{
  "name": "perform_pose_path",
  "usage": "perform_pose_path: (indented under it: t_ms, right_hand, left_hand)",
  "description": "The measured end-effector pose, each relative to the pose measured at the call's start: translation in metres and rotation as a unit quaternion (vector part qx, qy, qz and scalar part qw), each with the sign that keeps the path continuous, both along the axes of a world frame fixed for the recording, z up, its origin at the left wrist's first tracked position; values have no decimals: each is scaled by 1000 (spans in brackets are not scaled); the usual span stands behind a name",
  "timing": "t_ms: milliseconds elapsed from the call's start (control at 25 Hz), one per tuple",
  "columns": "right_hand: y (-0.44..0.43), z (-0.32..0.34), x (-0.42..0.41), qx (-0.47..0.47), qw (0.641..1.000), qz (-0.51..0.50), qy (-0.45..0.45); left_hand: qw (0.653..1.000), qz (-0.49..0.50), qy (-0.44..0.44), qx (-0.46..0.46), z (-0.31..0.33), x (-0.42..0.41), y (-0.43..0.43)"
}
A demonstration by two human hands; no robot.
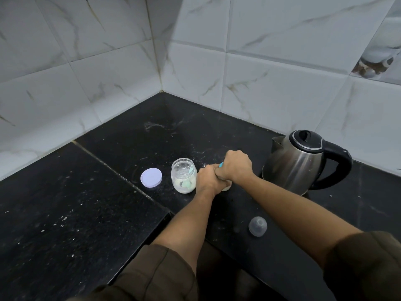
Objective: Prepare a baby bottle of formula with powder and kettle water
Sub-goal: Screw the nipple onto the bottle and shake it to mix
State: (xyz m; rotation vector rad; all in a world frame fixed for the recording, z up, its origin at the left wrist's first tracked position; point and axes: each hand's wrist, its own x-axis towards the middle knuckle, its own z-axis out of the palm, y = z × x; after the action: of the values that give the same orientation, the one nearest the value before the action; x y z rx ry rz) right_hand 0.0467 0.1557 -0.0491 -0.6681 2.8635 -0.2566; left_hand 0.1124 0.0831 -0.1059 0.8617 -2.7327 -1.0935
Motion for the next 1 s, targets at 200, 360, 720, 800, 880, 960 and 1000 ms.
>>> perform_pose_path:
  t_ms: [200, 360, 720, 800, 880, 960, 1000]
  right_hand:
    - [-1, 6, -9, -1, 999, -15, -51]
    - [30, 26, -22, 9, 980, -30, -195]
    - [83, -10, 10, 223, 919, -30, -322]
    - [85, -22, 16, 249, 910, -36, -329]
    - [86, -26, 22, 261, 907, -39, -328]
    - [85, -21, 24, 262, 912, -33, -313]
    - [83, -14, 24, 256, 919, -29, -298]
  left_hand:
    - [1000, 11, -2, 26, 2, -7, -11]
    - [999, -2, -2, 49, 0, -8, -6]
    - [998, -21, 19, 63, -2, -10, -8]
    - [998, -24, 24, 59, -3, -10, -8]
    - [998, -28, 26, 60, -6, -8, -8]
    - [997, -27, 28, 62, -8, -6, -8]
    - [997, -26, 28, 60, -8, -6, -9]
